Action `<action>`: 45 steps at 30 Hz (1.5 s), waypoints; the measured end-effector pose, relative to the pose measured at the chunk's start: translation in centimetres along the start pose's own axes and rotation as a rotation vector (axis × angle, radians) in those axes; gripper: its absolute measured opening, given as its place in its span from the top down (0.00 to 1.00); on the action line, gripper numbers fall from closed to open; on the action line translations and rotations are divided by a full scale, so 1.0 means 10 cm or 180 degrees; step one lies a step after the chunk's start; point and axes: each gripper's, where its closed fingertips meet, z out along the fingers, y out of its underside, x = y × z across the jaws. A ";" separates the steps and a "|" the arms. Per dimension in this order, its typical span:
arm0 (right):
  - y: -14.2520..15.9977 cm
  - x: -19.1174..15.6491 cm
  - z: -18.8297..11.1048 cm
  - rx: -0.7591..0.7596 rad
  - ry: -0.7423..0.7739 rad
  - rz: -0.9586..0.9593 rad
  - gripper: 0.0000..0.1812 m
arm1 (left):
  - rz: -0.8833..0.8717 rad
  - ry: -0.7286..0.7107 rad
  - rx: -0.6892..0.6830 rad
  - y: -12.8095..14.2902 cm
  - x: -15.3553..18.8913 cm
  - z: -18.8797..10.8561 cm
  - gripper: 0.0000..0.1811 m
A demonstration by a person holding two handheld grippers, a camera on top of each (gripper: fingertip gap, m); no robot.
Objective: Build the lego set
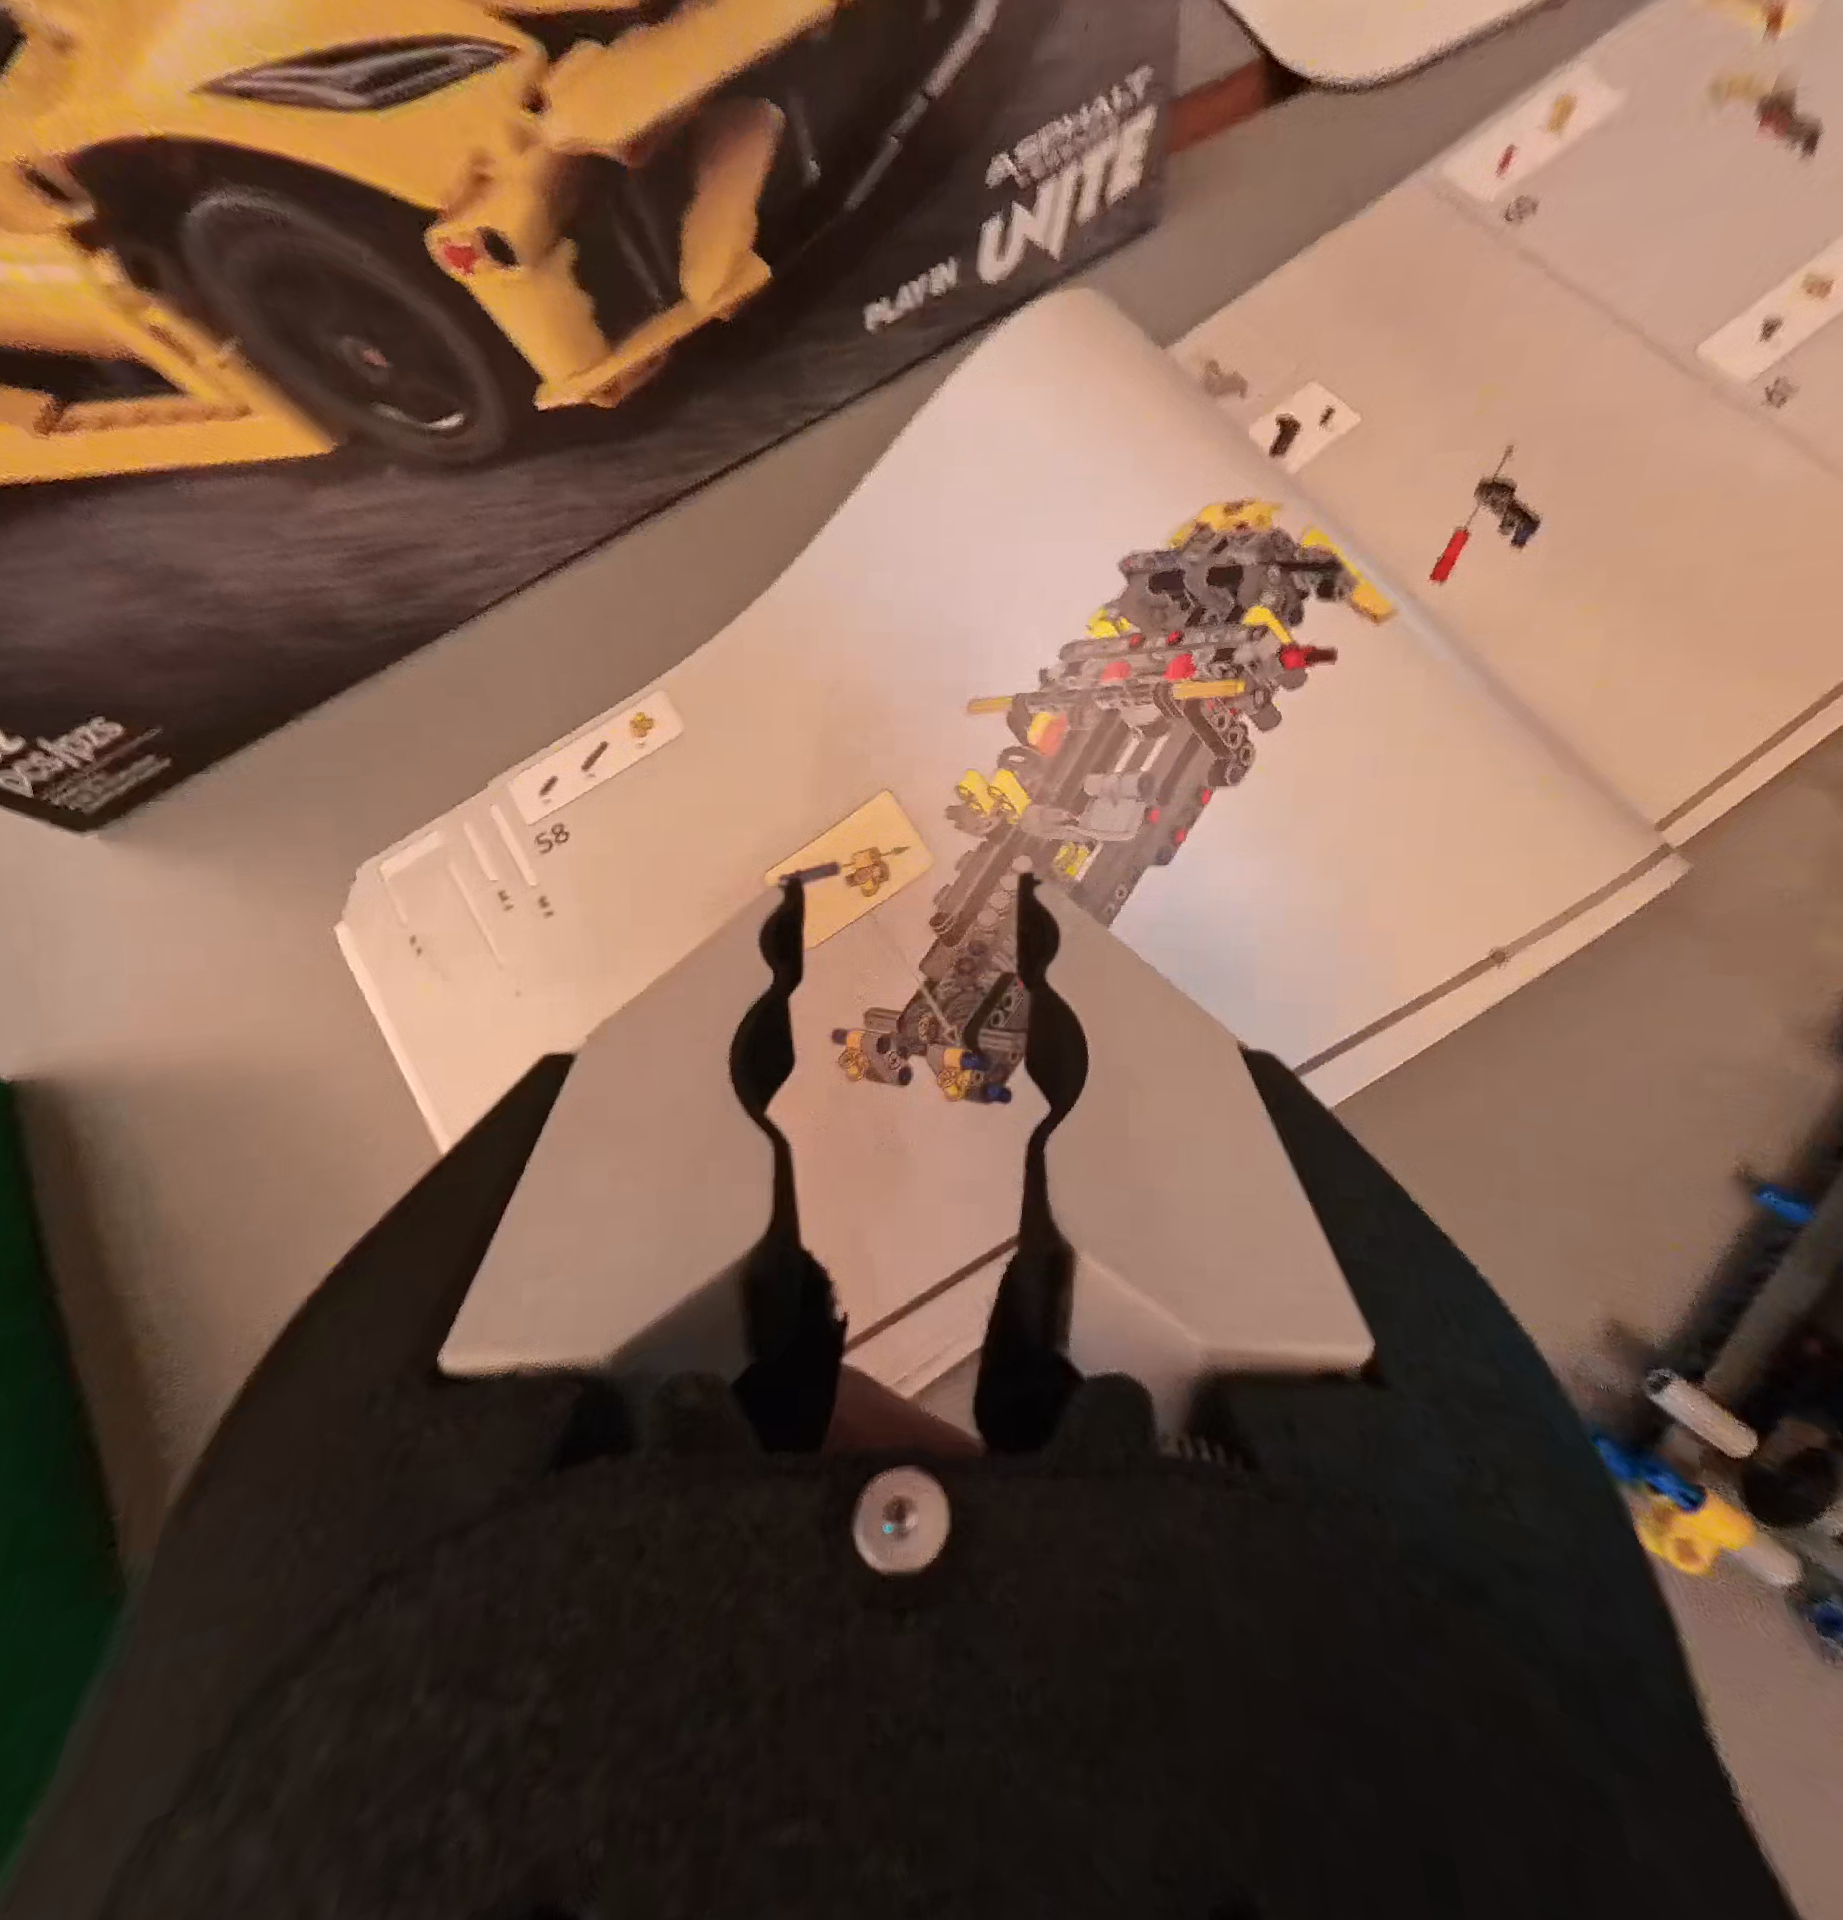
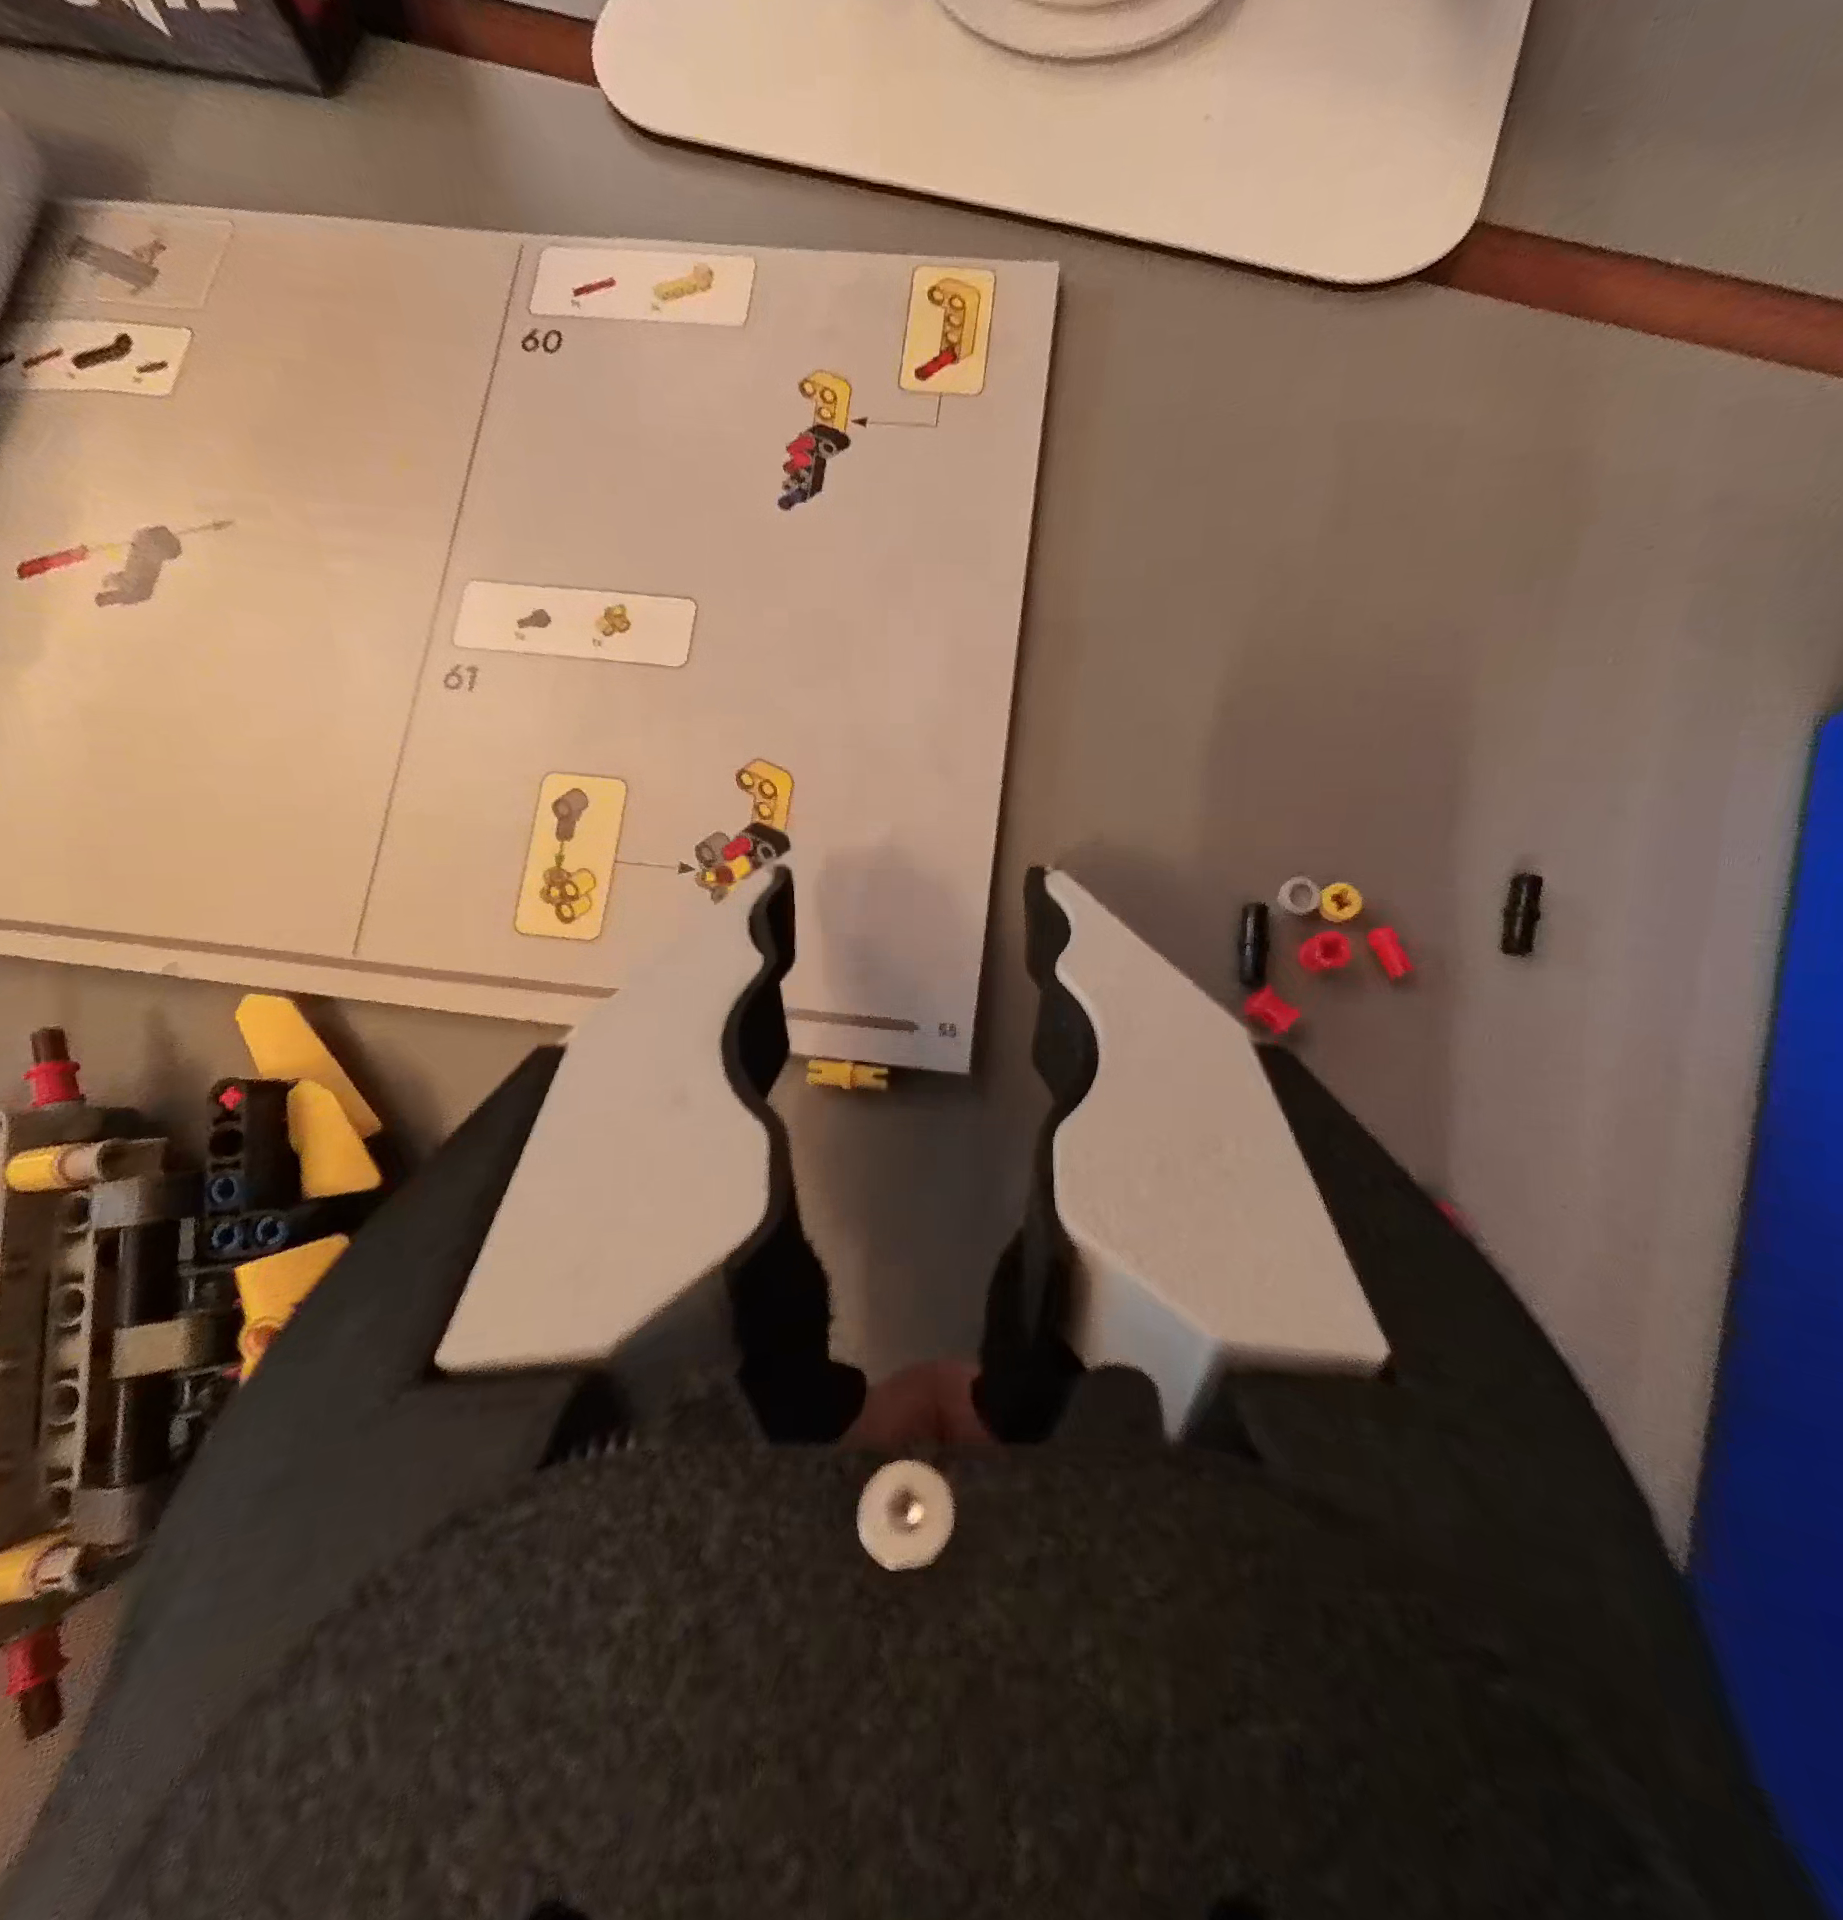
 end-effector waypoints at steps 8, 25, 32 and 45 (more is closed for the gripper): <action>0.09 -0.12 0.04 -0.0127 -0.0157 0.0026 0.78 | -0.0925 0.0118 0.0487 -0.10 -0.46 -0.19 0.77; -0.04 -0.05 -0.05 0.0093 0.0100 -0.0081 0.78 | -0.1083 0.0053 0.0525 -0.05 -0.59 -0.15 0.78; 0.15 -0.06 0.06 -0.0206 -0.0039 0.0013 0.75 | -0.0977 0.0170 0.0479 -0.06 -0.42 -0.09 0.78; 0.08 0.04 -0.06 -0.0076 0.0392 -0.0305 0.96 | -0.0930 0.0245 0.0428 -0.05 -0.31 -0.04 0.78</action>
